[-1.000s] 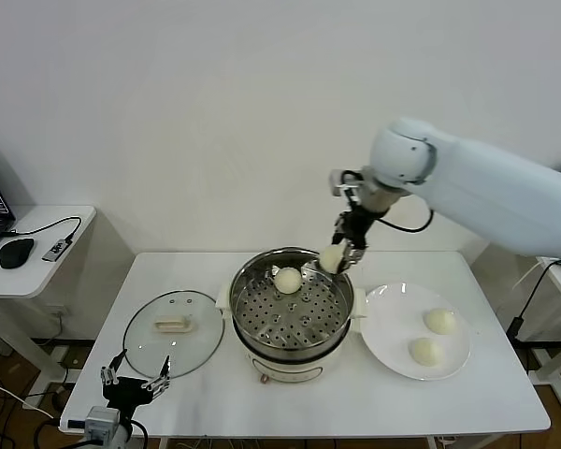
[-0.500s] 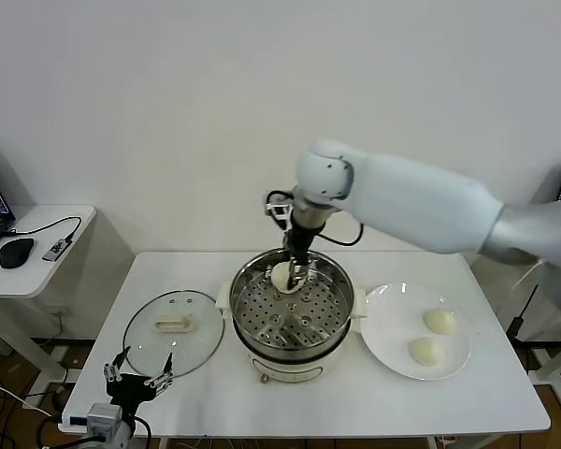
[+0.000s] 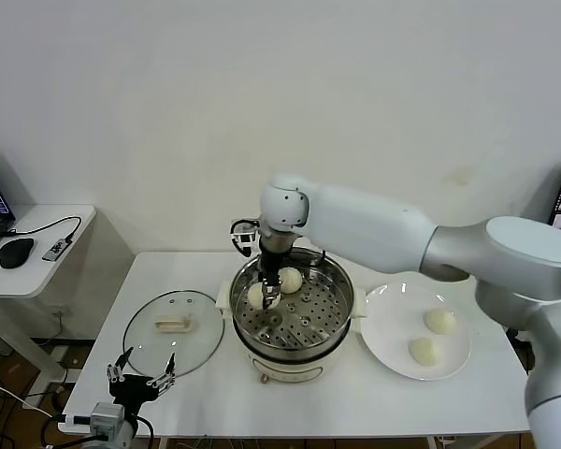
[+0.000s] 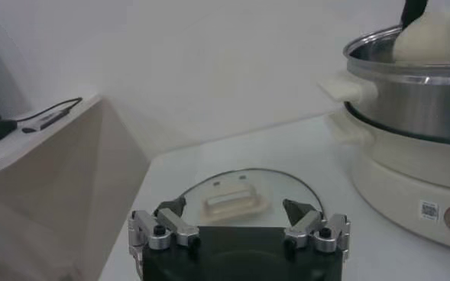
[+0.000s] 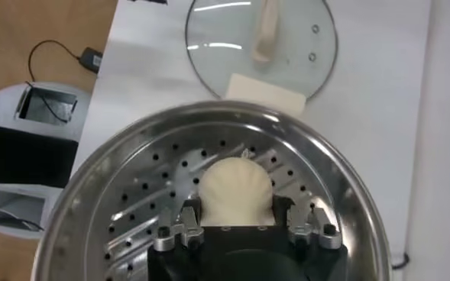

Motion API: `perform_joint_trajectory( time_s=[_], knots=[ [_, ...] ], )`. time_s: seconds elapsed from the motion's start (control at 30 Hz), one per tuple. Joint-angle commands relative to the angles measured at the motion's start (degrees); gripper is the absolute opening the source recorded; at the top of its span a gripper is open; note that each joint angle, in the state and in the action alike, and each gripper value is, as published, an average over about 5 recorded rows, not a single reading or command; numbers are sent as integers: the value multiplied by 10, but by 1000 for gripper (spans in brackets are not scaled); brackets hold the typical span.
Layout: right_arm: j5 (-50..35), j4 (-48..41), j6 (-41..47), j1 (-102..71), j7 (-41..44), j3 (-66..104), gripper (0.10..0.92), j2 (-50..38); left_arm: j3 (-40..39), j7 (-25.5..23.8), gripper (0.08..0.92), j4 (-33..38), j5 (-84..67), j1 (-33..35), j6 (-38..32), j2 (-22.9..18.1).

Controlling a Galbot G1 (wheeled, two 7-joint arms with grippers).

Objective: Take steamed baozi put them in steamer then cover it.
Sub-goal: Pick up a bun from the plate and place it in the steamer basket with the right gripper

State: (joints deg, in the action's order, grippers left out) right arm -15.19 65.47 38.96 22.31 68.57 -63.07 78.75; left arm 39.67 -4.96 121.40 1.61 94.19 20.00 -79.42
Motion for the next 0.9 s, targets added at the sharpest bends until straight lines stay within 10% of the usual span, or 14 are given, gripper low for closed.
perform_joint_trajectory(
  time_s=[0.03,0.67,0.9],
  knots=[
    [15,-25,1,-21,-3,2,568,28,0,0,823,-1,0,0,0,0],
    [29,-13,1,-26,-6,7,596,21,-2,0,823,-4,1,2,-1,0],
    [21,14,6,-19,-10,11,777,-8,-4,0,823,-2,3,3,-1,-4]
  ],
)
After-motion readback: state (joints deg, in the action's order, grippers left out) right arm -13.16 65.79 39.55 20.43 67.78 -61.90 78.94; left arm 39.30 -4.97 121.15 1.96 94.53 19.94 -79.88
